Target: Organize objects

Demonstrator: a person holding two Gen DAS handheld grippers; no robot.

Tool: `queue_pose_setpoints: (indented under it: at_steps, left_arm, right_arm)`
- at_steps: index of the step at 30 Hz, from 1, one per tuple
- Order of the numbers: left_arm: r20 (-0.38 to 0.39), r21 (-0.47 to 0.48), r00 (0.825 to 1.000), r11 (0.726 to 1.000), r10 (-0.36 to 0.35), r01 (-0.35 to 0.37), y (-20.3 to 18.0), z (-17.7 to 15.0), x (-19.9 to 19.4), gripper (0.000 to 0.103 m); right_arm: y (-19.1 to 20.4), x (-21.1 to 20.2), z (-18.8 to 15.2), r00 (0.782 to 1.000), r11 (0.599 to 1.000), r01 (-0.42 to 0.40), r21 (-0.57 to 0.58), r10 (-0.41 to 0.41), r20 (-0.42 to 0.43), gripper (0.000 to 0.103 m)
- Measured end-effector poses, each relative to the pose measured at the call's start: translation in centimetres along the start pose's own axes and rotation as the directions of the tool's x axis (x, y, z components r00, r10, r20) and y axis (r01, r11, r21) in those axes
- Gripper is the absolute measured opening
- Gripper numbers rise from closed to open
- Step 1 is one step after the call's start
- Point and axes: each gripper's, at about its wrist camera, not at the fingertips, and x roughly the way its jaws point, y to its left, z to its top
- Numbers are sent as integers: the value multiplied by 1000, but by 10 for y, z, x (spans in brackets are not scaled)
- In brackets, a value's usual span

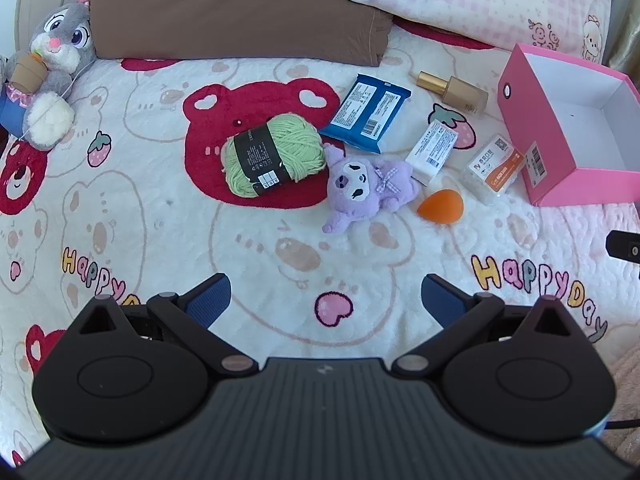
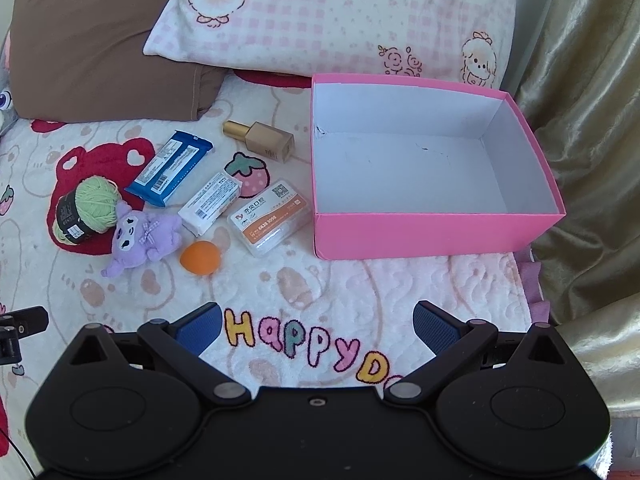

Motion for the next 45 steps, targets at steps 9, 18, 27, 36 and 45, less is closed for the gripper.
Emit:
queue_pose_setpoints:
  at_steps: [9,18,27,36,45]
  left_arm:
    - [-11,-9,1000,1000,-11,11,2,-2,2,103]
    - [-20,-16,1000,1000,-24,23,2,-3,5,103]
    - [-36,-23,999,999,-30,30,1,-3,8,103]
    - [-36,-24,999,999,-32,31,2,-4,8,103]
    - [-42,-24,999,999,-33,32,2,-5,11,103]
  right_arm:
    - [0,4,-1,1000,1000,-13,17,13,-22,103]
    - [1,5,-2,1000,1000,-12,11,13,-25,103]
    - [1,6,-3,1000,1000,-12,12,12,-28,103]
    - [-2,7,-3,999,1000,-10,13,10,-33,103]
    - [-1,7,-3,999,1000,-8,8,9,-37,103]
